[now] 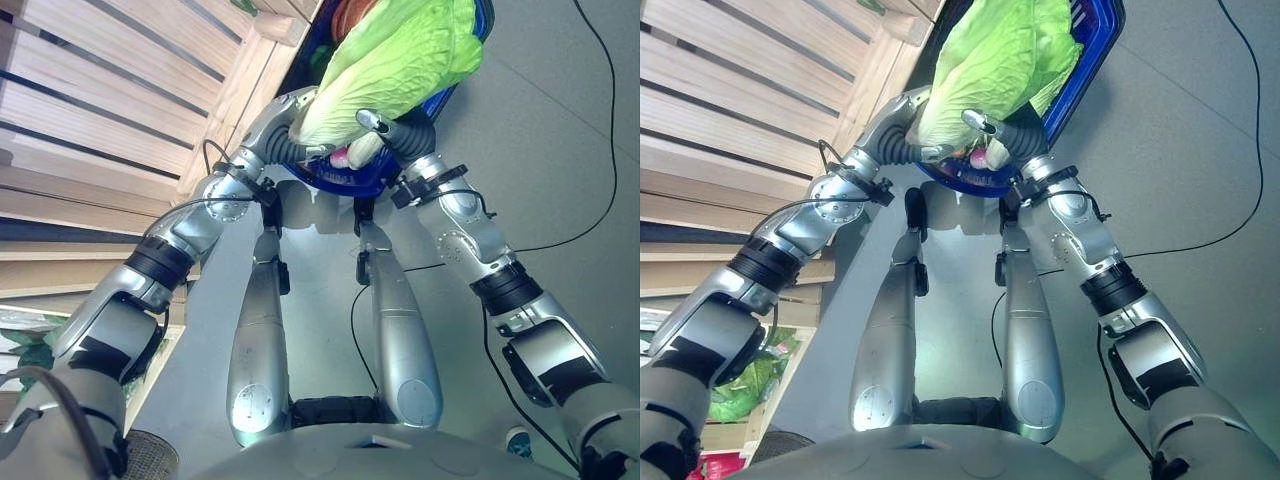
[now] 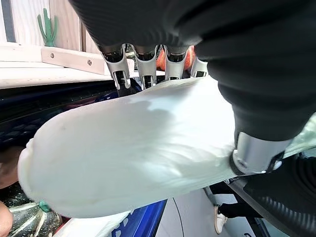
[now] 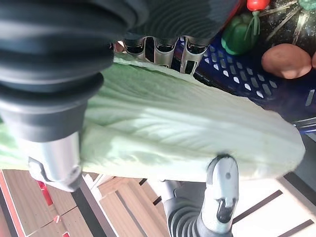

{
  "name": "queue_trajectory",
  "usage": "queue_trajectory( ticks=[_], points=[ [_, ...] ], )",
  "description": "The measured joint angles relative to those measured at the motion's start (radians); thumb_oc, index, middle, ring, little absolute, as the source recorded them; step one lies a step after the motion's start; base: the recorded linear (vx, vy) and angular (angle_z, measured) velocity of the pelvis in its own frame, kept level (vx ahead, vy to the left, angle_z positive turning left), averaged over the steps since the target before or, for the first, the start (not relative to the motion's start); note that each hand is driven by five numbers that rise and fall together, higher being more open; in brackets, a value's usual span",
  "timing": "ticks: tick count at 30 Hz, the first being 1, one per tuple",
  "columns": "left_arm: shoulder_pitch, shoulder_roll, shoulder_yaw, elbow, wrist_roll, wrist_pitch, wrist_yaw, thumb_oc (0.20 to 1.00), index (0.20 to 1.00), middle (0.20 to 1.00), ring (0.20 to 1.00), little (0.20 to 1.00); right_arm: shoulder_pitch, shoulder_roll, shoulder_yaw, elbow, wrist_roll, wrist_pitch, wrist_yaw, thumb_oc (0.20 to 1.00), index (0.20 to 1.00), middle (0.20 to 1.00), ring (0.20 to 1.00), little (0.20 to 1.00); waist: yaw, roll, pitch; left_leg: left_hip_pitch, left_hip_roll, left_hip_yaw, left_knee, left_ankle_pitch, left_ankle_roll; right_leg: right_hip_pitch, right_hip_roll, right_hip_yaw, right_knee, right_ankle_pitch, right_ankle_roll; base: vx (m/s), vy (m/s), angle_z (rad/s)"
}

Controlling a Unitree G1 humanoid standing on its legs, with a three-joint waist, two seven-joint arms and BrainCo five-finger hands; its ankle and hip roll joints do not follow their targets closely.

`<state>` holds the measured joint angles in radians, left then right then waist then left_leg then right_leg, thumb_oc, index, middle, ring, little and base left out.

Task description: Pick up fruits and vegetables into the basket

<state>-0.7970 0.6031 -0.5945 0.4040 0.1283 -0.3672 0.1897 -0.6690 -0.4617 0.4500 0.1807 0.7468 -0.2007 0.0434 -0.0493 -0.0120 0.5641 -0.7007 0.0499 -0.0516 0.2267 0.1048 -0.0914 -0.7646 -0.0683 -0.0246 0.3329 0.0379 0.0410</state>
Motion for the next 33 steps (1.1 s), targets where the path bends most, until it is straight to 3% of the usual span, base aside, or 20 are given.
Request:
queue_trajectory(
  ticks=[2, 3, 4, 5, 20, 29, 33],
  points=[
    [0.000, -0.001, 0.000, -0.002, 0.000, 0.000, 0.002, 0.235, 0.235, 0.235, 0.235, 0.235, 0.000, 0.001, -0.001, 0.000, 0.000, -0.002, -0.001, 0.200, 0.200, 0.200, 0.200, 0.200, -0.001, 0.000, 0.000, 0.000, -0.002, -0.004, -0.008, 0.006, 0.000, -0.001, -0.003, -0.006, 0.000, 0.000, 0.000, 0.01, -0.005, 0.06],
    [0.000, -0.001, 0.001, -0.002, 0.000, 0.000, 0.004, 0.457, 0.457, 0.457, 0.457, 0.457, 0.001, 0.000, -0.001, 0.000, 0.000, -0.003, -0.001, 0.200, 0.200, 0.200, 0.200, 0.200, -0.001, 0.000, 0.000, 0.000, -0.002, -0.005, -0.008, 0.006, 0.000, -0.001, -0.004, -0.007, 0.000, 0.000, 0.000, 0.00, -0.003, 0.04],
    [0.000, -0.001, 0.001, -0.002, 0.000, 0.000, 0.006, 0.520, 0.520, 0.520, 0.520, 0.520, 0.001, 0.000, -0.001, 0.000, 0.000, -0.004, -0.001, 0.200, 0.200, 0.200, 0.200, 0.200, -0.001, 0.000, 0.000, 0.000, -0.003, -0.005, -0.009, 0.007, 0.000, -0.001, -0.004, -0.007, 0.000, 0.000, 0.000, 0.00, 0.000, 0.00],
    [0.000, -0.001, 0.001, -0.003, 0.000, 0.000, 0.009, 1.000, 1.000, 1.000, 1.000, 1.000, 0.001, 0.001, -0.001, 0.000, 0.000, -0.005, -0.001, 0.200, 0.200, 0.200, 0.200, 0.200, 0.000, 0.000, 0.000, 0.000, -0.003, -0.005, -0.009, 0.008, 0.001, -0.001, -0.004, -0.007, 0.000, 0.000, 0.000, 0.00, 0.000, 0.00],
    [0.013, -0.020, 0.003, -0.008, -0.031, 0.001, 0.061, 1.000, 1.000, 1.000, 1.000, 1.000, -0.001, 0.012, 0.023, -0.003, -0.002, -0.022, 0.010, 0.200, 0.200, 0.200, 0.200, 0.200, 0.002, 0.000, 0.000, -0.001, -0.004, -0.009, -0.011, 0.011, 0.001, 0.000, -0.006, -0.012, 0.001, 0.000, 0.000, 0.00, 0.000, 0.00],
    [0.104, -0.151, 0.097, -0.007, -0.130, -0.017, 0.276, 1.000, 1.000, 1.000, 1.000, 1.000, -0.019, 0.062, -0.007, -0.003, -0.025, -0.043, 0.001, 0.200, 0.200, 0.200, 0.200, 0.200, 0.006, 0.000, 0.000, 0.003, -0.005, -0.013, -0.011, 0.016, -0.002, 0.000, -0.006, -0.013, 0.011, -0.002, -0.001, 0.00, 0.000, 0.00],
    [0.110, -0.162, 0.130, -0.007, -0.130, -0.029, 0.328, 1.000, 1.000, 1.000, 1.000, 1.000, -0.044, 0.082, -0.013, -0.001, -0.044, -0.043, -0.015, 0.200, 0.200, 0.200, 0.200, 0.200, 0.013, 0.000, 0.000, 0.009, -0.004, -0.014, -0.009, 0.018, -0.004, 0.000, -0.007, -0.013, 0.027, -0.007, -0.004, 0.00, 0.000, 0.00]
  ],
)
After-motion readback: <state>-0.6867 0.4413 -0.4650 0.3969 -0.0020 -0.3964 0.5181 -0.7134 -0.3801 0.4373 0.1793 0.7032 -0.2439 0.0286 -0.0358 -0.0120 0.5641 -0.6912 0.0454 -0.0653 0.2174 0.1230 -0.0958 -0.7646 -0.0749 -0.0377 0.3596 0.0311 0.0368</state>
